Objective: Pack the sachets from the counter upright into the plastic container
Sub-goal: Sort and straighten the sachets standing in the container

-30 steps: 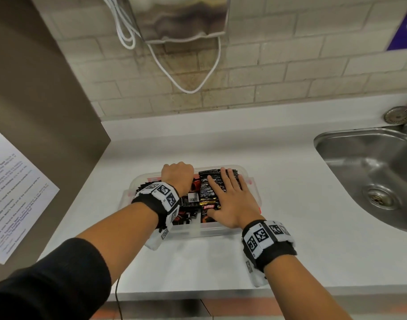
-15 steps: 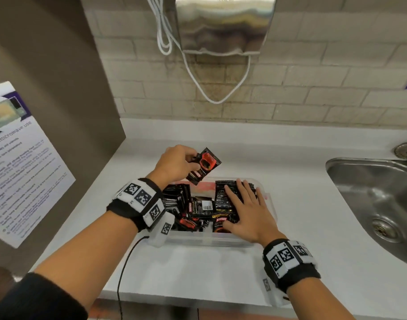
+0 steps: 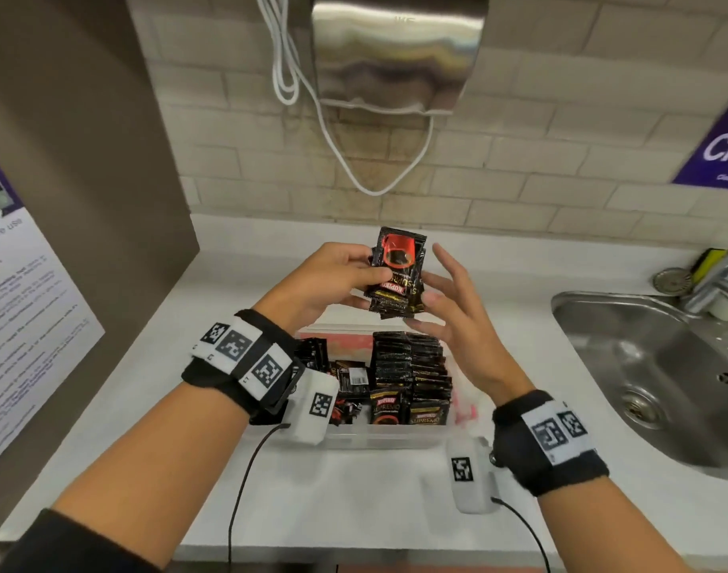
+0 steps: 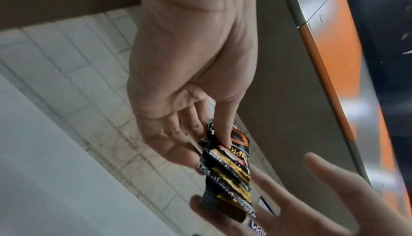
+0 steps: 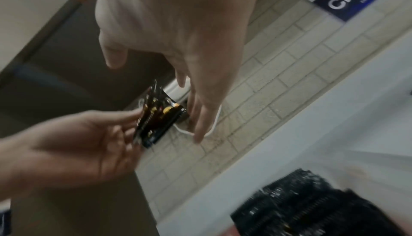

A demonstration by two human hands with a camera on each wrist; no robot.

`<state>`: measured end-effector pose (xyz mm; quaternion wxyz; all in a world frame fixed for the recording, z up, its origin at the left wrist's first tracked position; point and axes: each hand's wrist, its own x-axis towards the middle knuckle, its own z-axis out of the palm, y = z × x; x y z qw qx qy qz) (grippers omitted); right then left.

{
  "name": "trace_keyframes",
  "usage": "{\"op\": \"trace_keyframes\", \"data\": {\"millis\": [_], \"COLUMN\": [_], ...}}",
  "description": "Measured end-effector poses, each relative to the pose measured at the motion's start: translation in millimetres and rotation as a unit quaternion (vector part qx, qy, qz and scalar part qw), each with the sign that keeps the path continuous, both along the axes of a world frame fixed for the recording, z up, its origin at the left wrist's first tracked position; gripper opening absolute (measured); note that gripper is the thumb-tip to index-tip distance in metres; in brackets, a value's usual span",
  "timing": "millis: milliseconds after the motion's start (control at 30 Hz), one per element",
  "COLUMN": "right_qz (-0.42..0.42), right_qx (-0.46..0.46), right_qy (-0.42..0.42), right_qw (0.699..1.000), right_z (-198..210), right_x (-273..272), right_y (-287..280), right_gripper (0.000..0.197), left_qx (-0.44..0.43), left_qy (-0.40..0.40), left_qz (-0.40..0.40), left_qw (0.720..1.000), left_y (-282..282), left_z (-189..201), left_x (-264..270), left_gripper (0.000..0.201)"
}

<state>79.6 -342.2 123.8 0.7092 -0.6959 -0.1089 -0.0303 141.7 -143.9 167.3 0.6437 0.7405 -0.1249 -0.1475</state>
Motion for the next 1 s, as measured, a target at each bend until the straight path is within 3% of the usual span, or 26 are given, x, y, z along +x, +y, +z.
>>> {"op": "trace_keyframes", "data": {"millis": [67, 267, 400, 667, 833, 1000], "right_qz": [0.029, 0.018, -0.021, -0.028, -0.032, -0.063], "right_qx": [0.053, 0.069, 0.08, 0.099, 0.119, 0.159], "right_qy": [0.032, 0.059, 0.064, 0.084, 0.1, 0.123], "right_qw": [0.998, 0.996, 0.995, 0.991, 0.987, 0.978], "right_z": [11, 2, -8, -18, -30, -48], "right_x": [3, 3, -1, -14, -22, -26], "right_y": [-2, -9, -12, -16, -20, -27], "right_gripper": [0.075, 0.069, 0.069, 0.073, 0.066, 0.056], "left_qx": [-0.014, 0.012, -0.014, 0.033, 0.049, 0.072], "left_qy": [0.007, 0.004, 0.013, -0.029, -0.02, -0.042], "left_qz": [-0.019, -0.029, 0.017, -0.007, 0.005, -0.001], "left_qw": [1.0, 1.0, 1.0, 0.999, 0.999, 0.996], "left_y": [-8, -27, -34, -30, -29, -21], "left_z": [0, -12, -19, -19, -18, -20], "left_x": [-1, -6, -8, -13, -18, -23], "left_gripper": [0.013, 0.01, 0.034, 0.011, 0.019, 0.011]}}
